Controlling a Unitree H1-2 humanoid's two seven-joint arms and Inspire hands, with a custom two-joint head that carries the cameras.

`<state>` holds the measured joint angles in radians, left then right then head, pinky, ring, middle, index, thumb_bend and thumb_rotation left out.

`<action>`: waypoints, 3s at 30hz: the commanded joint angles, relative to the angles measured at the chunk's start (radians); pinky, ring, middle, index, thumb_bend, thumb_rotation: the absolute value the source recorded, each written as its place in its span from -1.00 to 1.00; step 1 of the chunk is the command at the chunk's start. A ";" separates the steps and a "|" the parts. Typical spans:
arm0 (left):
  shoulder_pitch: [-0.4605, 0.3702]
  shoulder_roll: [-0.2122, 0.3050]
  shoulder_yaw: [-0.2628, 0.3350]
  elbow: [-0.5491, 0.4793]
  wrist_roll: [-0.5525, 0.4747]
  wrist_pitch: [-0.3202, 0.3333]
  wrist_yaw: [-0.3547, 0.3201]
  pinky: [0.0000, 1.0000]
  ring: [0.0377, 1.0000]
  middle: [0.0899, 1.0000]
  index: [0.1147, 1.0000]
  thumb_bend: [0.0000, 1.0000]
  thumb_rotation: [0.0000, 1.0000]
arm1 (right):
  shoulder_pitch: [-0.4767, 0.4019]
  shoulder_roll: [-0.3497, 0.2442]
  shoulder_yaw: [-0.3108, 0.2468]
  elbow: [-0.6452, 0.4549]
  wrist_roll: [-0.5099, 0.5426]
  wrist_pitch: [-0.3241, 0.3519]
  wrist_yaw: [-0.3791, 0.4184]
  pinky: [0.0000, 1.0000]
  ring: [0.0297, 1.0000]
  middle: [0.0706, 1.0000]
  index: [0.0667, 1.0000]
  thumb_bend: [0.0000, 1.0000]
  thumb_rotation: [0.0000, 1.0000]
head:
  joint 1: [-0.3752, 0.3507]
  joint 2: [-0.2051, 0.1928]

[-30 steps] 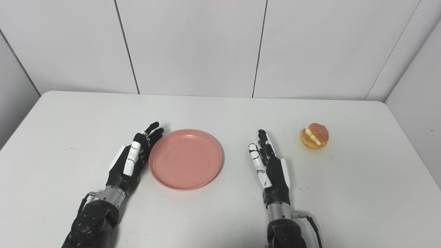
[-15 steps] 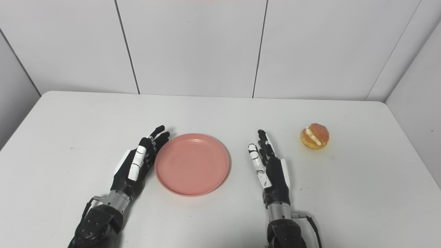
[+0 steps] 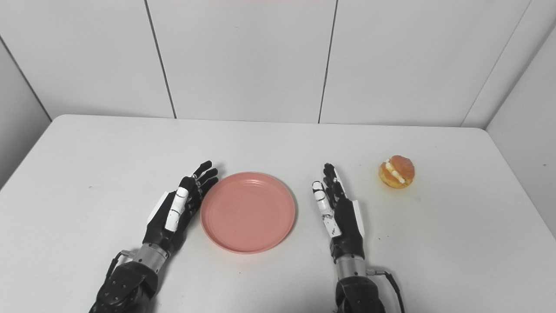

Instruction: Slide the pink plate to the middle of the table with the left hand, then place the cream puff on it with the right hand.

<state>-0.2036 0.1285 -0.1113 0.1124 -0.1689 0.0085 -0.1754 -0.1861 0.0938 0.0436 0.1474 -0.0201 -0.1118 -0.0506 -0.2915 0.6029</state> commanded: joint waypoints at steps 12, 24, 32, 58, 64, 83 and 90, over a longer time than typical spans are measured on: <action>0.034 -0.010 -0.052 -0.020 0.003 0.067 -0.055 0.85 0.85 0.86 0.79 0.35 1.00 | -0.009 0.007 0.017 -0.017 -0.008 0.005 0.011 1.00 0.96 0.93 0.87 0.29 0.62 | 0.004 0.001; 0.027 -0.019 -0.031 0.011 -0.003 0.053 -0.040 0.90 0.86 0.87 0.83 0.37 1.00 | -0.012 -0.004 0.017 -0.024 -0.037 0.021 0.002 1.00 0.99 0.95 0.88 0.32 0.66 | 0.008 0.001; 0.014 -0.037 0.000 0.048 -0.001 0.038 -0.018 0.93 0.89 0.87 0.83 0.38 1.00 | -0.056 -0.044 -0.008 0.046 -0.005 -0.096 0.020 0.96 0.94 0.94 0.93 0.22 0.54 | 0.009 0.001; -0.018 -0.104 0.087 0.147 0.007 0.004 0.010 0.96 0.92 0.88 0.83 0.38 1.00 | -0.161 -0.224 0.021 0.080 -0.395 -0.183 -0.169 0.81 0.88 0.92 0.90 0.20 0.45 | -0.010 -0.011; -0.016 -0.103 0.085 0.136 0.006 0.012 0.005 0.97 0.93 0.90 0.85 0.38 1.00 | -0.186 -0.268 -0.002 0.059 -0.423 -0.172 -0.196 0.77 0.87 0.90 0.89 0.27 0.36 | -0.010 -0.011; -0.023 -0.078 0.105 0.170 -0.002 -0.015 -0.009 0.98 0.93 0.89 0.84 0.36 1.00 | -0.239 -0.375 -0.137 -0.001 -0.487 -0.005 -0.229 0.75 0.85 0.88 0.87 0.25 0.13 | -0.087 -0.030; -0.036 -0.061 0.127 0.218 -0.023 -0.041 -0.028 0.97 0.92 0.88 0.83 0.36 1.00 | -0.253 -0.391 -0.148 0.015 -0.493 0.045 -0.232 0.70 0.82 0.85 0.84 0.30 -0.01 | -0.127 -0.032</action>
<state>-0.2898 0.0543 0.0063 0.2683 -0.1792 -0.0385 -0.1938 -0.3986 -0.2725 -0.0937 0.1830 -0.5047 -0.0853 -0.2603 -0.4188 0.5691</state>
